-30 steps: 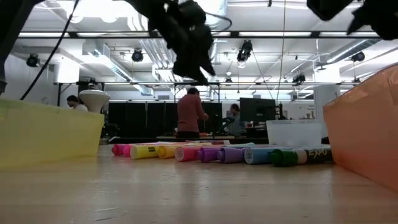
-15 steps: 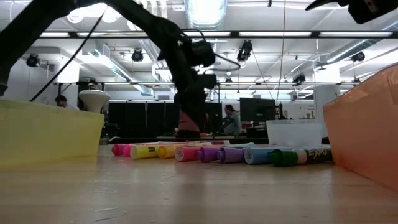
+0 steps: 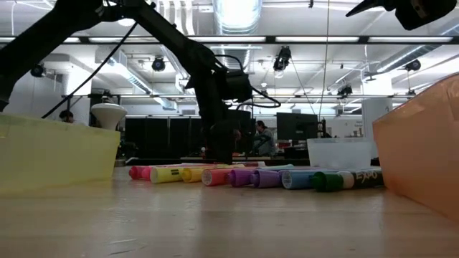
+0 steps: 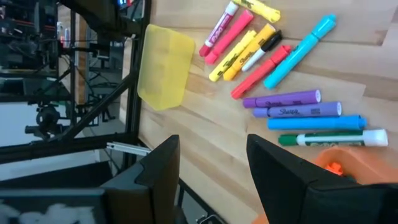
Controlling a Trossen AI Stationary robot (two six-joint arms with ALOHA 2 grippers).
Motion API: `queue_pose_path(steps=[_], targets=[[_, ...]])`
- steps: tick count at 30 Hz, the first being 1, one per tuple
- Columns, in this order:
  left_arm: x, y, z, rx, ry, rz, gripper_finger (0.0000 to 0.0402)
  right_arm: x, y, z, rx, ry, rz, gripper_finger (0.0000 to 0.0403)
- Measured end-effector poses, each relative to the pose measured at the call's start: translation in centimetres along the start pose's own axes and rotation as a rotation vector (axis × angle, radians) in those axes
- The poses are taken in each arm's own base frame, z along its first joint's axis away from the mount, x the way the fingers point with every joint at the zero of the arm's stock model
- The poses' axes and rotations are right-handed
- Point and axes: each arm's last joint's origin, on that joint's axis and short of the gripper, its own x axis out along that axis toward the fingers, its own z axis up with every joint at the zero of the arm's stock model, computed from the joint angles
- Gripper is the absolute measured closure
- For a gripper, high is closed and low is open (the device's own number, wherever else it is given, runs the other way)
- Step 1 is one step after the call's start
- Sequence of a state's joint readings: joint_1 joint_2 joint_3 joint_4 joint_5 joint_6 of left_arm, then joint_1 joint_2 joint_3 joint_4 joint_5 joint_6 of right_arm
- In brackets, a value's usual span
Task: Pick & Place Markers
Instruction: Put the red marker pen into the orange bin
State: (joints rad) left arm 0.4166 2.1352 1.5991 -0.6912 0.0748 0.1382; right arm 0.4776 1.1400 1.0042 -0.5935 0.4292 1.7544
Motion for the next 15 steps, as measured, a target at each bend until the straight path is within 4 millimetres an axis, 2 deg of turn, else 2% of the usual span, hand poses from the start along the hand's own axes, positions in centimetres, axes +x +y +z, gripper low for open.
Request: queue_pose_path(steps=[4,11,15], targets=[[0.32,-0.02,-0.03,-0.002,0.009,0.005,0.0227,0.13,0.04,0.33,0.000,-0.013,-0.002,0.0223],[0.00,0.37,0.05,-0.090,-0.005,0.023,0.0356,0.21,0.09,0.56,-0.011,-0.031,-0.001,0.0223],[-0.35,0.93,-0.01,-0.134,-0.016,0.006,0.0357,0.29,0.15,0.85,-0.005,-0.071,0.005,0.0223]])
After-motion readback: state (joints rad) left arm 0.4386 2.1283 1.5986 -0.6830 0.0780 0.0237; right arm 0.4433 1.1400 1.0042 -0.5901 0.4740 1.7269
